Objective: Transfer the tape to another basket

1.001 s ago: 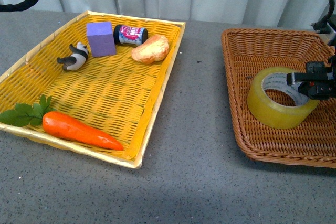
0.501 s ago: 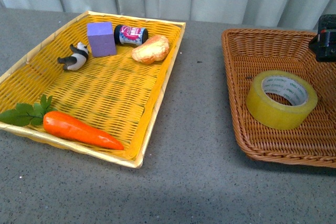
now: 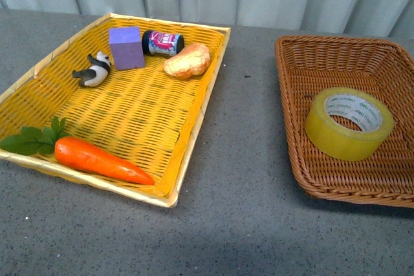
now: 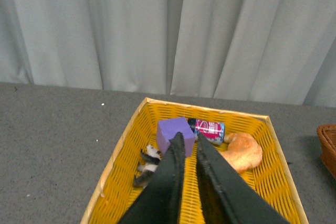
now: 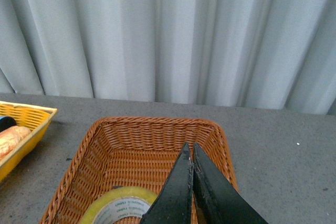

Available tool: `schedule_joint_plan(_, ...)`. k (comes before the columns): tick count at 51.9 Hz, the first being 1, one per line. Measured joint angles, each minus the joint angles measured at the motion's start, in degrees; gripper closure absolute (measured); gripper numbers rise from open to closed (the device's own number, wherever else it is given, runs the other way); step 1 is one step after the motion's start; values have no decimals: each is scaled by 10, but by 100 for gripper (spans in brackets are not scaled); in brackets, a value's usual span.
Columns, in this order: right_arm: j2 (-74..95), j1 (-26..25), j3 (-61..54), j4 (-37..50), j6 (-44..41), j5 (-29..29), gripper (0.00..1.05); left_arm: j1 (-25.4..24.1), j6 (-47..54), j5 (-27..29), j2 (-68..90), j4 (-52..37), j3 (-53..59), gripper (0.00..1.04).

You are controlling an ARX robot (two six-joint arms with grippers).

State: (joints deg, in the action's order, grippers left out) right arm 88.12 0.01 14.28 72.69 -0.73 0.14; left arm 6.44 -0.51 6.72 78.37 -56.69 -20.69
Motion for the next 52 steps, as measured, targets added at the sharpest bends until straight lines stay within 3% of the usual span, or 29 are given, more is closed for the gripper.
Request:
schedule_joint_plan(2,-16,0,-10,-5,0,0,104,-2,0,-5,-12,0,12,101)
schedule_joint_plan(14,-192,0,-69,-120,1,0,104,-24,1,-27,-122,18,101,101)
schedule_joint_plan(17,-230,0,-85,-143,1,0,104,-49,2,-62,-156,32,120,101)
schedule_joint_plan(25,-304,0,-108,-195,1,0,104,-63,2,-65,-187,20,161,101)
schedule_joint_plan(52,-551,0,-140,-404,1,0,104,-63,2,-67,-433,223,196,101)
